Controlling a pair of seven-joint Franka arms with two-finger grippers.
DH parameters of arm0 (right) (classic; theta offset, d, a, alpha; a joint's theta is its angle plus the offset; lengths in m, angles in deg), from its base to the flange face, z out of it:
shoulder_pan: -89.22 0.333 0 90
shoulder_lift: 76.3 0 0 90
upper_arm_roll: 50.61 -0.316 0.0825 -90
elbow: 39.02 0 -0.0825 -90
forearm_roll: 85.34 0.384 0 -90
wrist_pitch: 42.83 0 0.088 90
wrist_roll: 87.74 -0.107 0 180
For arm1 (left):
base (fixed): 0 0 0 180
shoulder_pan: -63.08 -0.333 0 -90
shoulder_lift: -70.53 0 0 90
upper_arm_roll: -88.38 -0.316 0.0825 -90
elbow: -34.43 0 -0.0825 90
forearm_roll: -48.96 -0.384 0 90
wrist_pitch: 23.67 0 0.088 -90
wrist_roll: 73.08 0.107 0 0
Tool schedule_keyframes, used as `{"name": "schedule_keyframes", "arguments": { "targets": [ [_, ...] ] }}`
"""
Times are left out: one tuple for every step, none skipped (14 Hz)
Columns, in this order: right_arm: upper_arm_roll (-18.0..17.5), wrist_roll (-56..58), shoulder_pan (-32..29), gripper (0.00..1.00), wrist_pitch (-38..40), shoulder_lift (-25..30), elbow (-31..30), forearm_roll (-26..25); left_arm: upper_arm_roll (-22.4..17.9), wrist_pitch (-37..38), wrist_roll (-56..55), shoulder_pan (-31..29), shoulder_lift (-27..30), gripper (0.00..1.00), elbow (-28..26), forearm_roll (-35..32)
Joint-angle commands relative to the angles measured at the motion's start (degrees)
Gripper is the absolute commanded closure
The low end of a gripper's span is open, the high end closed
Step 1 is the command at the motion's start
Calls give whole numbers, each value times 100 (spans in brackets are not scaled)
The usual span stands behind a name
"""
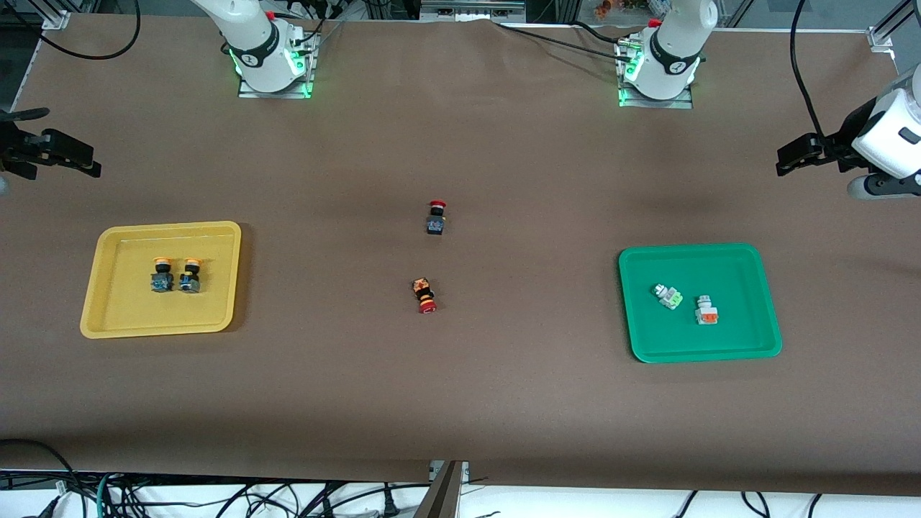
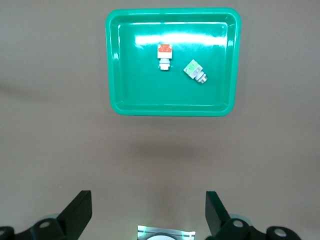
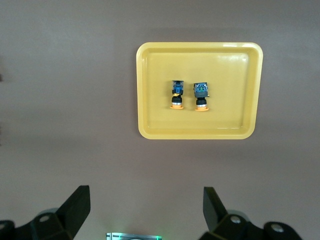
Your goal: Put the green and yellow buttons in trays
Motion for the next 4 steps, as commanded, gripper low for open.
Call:
{"name": "schedule_keyframes", "arguments": {
  "targets": [
    [-118,11,-126,0,59,12,-32,-100,80,128,75,-43,-35,0,136,4],
    [-82,29,-118,0,94,-58,64,-100,71,111,84,-43,-52,0,136,4],
    [-82,11,-118,0,242,-154,205,-108,63,85,93,-69,-52,0,136,-5],
    [-82,20,-126,0,366,-251,328,-91,54,76,93,-78,-52,0,136,-5]
  ]
}}
